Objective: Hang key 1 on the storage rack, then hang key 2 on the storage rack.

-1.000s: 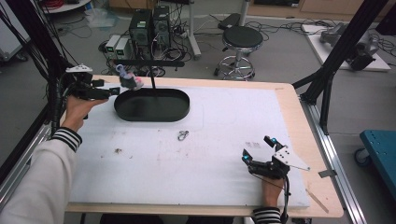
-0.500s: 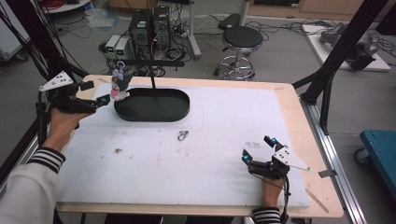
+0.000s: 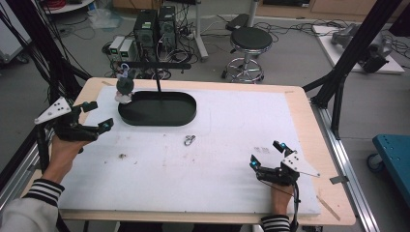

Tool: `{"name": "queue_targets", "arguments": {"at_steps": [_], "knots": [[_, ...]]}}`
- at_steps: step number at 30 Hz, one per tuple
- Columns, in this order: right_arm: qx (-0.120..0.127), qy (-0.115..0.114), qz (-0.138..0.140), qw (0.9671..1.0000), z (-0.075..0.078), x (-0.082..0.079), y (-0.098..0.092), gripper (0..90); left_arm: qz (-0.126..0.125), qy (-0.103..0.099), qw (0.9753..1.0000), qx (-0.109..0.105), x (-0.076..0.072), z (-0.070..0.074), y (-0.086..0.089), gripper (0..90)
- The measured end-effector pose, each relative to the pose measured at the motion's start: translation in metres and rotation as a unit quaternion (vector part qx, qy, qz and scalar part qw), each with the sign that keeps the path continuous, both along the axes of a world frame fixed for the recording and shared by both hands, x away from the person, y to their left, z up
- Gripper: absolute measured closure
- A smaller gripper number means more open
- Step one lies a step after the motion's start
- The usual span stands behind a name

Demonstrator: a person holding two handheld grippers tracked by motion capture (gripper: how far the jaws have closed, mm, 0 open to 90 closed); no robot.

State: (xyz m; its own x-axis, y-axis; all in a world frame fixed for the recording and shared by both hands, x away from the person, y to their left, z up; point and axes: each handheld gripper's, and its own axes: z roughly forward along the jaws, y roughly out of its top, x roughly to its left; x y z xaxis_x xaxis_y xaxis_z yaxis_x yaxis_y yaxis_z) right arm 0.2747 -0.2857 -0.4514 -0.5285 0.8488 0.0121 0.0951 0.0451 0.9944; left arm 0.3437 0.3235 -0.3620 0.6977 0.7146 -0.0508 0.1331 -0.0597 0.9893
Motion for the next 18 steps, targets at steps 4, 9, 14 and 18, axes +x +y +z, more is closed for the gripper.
{"name": "queue_targets", "arguments": {"at_steps": [4,9,14,18], "knots": [[-0.001,0.001,0.0,1.0,0.0,0.0,0.0,1.2,-0.011,-0.002,0.9999,0.008,-0.006,-0.004,-0.007,1.7],[-0.001,-0.001,-0.001,1.0,0.0,0.0,0.0,1.1,-0.022,-0.011,0.9996,0.016,-0.01,-0.002,-0.011,1.7],[-0.006,-0.002,-0.002,1.0,0.0,-0.001,0.001,1.1,-0.018,-0.009,0.9996,0.02,-0.008,-0.003,-0.011,1.7],[-0.001,-0.002,-0.002,1.0,0.0,0.0,0.0,1.1,-0.019,-0.006,0.9996,0.021,-0.007,-0.003,-0.011,1.7]]}}
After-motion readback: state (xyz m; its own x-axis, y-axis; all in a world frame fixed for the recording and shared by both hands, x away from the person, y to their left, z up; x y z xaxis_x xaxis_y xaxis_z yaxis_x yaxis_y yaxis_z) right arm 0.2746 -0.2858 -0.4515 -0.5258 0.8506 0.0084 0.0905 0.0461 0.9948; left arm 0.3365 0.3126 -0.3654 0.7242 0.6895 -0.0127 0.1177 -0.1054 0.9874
